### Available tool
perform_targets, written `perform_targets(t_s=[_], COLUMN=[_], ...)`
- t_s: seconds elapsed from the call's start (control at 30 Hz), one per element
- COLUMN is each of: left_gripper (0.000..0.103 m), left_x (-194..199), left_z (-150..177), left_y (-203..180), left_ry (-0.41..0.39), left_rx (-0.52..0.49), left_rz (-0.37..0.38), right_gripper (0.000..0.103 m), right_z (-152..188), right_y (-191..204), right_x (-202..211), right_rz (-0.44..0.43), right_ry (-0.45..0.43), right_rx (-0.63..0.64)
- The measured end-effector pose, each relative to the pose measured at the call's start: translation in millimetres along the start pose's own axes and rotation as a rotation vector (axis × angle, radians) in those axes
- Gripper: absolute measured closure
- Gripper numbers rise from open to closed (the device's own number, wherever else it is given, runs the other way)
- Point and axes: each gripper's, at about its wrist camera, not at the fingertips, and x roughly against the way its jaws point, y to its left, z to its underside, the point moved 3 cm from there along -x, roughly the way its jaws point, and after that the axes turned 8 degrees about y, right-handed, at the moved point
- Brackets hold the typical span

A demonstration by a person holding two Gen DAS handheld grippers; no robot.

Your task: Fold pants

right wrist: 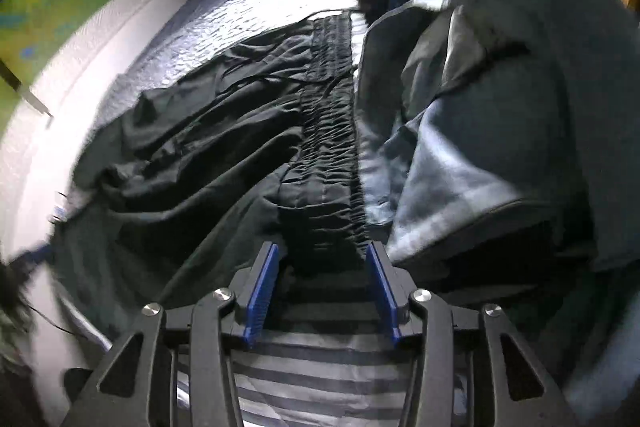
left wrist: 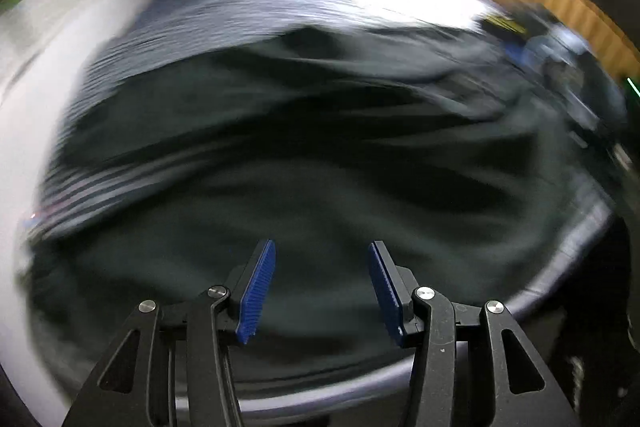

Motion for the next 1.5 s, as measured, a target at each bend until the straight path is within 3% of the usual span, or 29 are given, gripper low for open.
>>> perform_targets(t_s=[0.1, 0.27, 0.3, 0.33, 0.43, 0.6, 0.7, 0.77, 0.83, 1.03, 1.17, 1.2, 1.23, 1.27, 1.33, 1.5], left_gripper=[0.051, 0.050, 0.044, 0.036, 0.035, 0.036, 0.046, 0.051, 0.052, 0.066, 0.084, 0.089, 0.093, 0.094, 0.098, 0.098], left_x=[-27.8, -47.6, -48.5, -50.1, -65.2, -90.1, -88.4, -86.4, -85.0, -80.2, -74.6, -74.0, -73.3, -71.6, -70.9, -42.6], left_z=[-5.9, -0.4, 1.8, 4.3, 2.9, -0.3, 1.7, 1.5, 0.7, 5.7, 15.1, 16.0, 16.4, 16.7, 10.5, 8.1], left_y=[-69.8, -123.8, -142.7, -154.2, -179.5, -181.3, -186.4, -188.2, -188.2, -193.2, -187.5, -186.4, -185.5, -184.5, -179.2, -173.0], left_ry=[0.052, 0.105, 0.107, 0.107, 0.142, 0.200, 0.174, 0.174, 0.176, 0.169, 0.160, 0.157, 0.156, 0.154, 0.147, 0.092], left_rx=[-0.124, -0.172, -0.206, -0.242, -0.290, -0.261, -0.298, -0.298, -0.286, -0.291, -0.298, -0.294, -0.287, -0.278, -0.266, -0.230], left_rz=[0.043, 0.159, 0.153, 0.140, 0.131, 0.157, 0.138, 0.147, 0.154, 0.141, 0.122, 0.116, 0.117, 0.119, 0.134, 0.210], right_gripper=[0.061, 0.060, 0.065, 0.082, 0.103, 0.103, 0.103, 0.097, 0.085, 0.073, 0.066, 0.071, 0.091, 0.103, 0.103, 0.103], right_z=[-4.2, -9.7, -10.9, -11.6, -12.2, -6.1, -1.0, -1.1, 0.0, -1.7, -9.0, -9.9, -10.6, -11.0, -11.3, -14.4], right_y=[-5.1, -13.2, -12.6, -12.4, -14.0, -12.7, -17.8, -22.9, -29.0, -23.4, -12.2, -10.3, -8.0, -6.8, -5.9, -14.0], right_x=[-8.6, -18.2, -19.1, -19.6, -12.6, 62.2, 94.3, 84.3, 61.8, -2.1, -24.0, -28.6, -31.5, -32.2, -26.3, 46.8], right_rz=[-0.011, -0.136, -0.155, -0.168, -0.166, -0.125, -0.063, -0.047, -0.095, -0.184, -0.163, -0.158, -0.150, -0.137, -0.167, -0.030], right_ry=[0.007, 0.008, 0.004, 0.003, 0.010, -0.093, -0.153, -0.114, -0.044, 0.061, 0.054, 0.053, 0.056, 0.059, 0.074, -0.073], right_rx=[-0.011, -0.065, -0.066, -0.066, -0.077, -0.049, -0.026, -0.032, -0.074, -0.129, -0.124, -0.111, -0.103, -0.101, -0.101, -0.040])
